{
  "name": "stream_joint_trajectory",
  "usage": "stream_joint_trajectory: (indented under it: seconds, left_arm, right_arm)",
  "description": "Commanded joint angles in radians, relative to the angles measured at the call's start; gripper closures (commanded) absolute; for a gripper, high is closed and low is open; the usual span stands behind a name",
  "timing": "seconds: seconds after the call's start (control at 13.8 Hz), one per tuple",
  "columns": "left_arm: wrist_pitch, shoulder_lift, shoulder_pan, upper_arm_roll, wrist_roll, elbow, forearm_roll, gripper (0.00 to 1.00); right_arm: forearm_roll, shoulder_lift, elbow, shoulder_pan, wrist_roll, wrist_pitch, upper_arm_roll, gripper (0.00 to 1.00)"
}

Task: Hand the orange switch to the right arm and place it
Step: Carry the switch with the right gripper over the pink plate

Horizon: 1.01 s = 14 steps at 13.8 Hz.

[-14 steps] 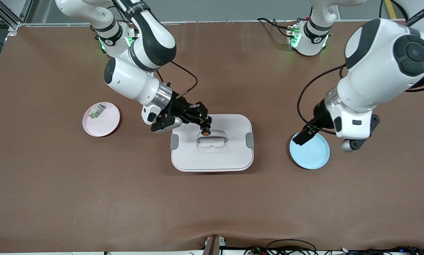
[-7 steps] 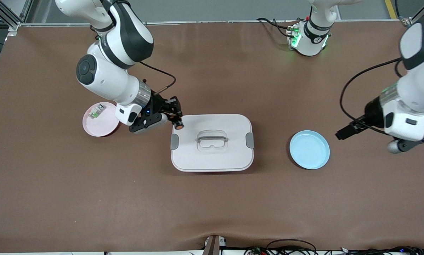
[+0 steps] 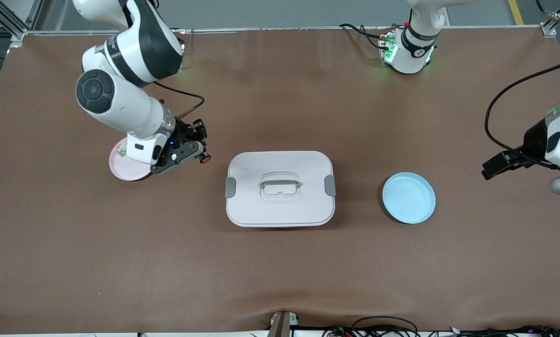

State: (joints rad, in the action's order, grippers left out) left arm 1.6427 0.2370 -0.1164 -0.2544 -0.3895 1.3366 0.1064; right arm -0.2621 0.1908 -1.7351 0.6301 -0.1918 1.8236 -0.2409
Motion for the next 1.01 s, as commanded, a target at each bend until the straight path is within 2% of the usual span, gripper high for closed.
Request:
stream_joint_trajectory:
  seconds: [0.0, 0.14, 0.29, 0.43, 0.58, 0.8, 0.94]
  left_arm:
    - [-0.029, -0.018, -0.035, -0.019, 0.029, 0.010, 0.022, 0.00]
    - [-0.029, -0.042, -0.034, -0.013, 0.046, 0.013, 0.009, 0.00]
    - [-0.032, -0.073, -0.002, 0.004, 0.082, 0.050, 0.007, 0.00]
    - [-0.029, -0.139, 0.076, 0.094, 0.115, 0.119, -0.002, 0.00]
    - [-0.029, -0.201, 0.138, 0.185, 0.185, 0.186, -0.062, 0.00]
    - [-0.035, -0.261, 0.181, 0.239, 0.228, 0.234, -0.068, 0.00]
    - [-0.053, -0.266, 0.211, 0.271, 0.230, 0.236, -0.068, 0.00]
  right_arm:
    - [0.058, -0.033, -0.015, -0.039, -0.174, -0.055, 0.008, 1.00]
    - [0.066, -0.056, -0.026, -0.070, -0.262, -0.075, 0.008, 1.00]
    - [0.116, -0.083, -0.056, -0.090, -0.334, -0.083, 0.008, 1.00]
    - [0.136, -0.119, -0.108, -0.107, -0.392, -0.070, 0.008, 1.00]
    - [0.167, -0.154, -0.162, -0.118, -0.439, -0.041, 0.008, 1.00]
    - [0.175, -0.226, -0.305, -0.164, -0.564, 0.073, 0.008, 1.00]
    - [0.176, -0.264, -0.406, -0.196, -0.642, 0.156, 0.008, 1.00]
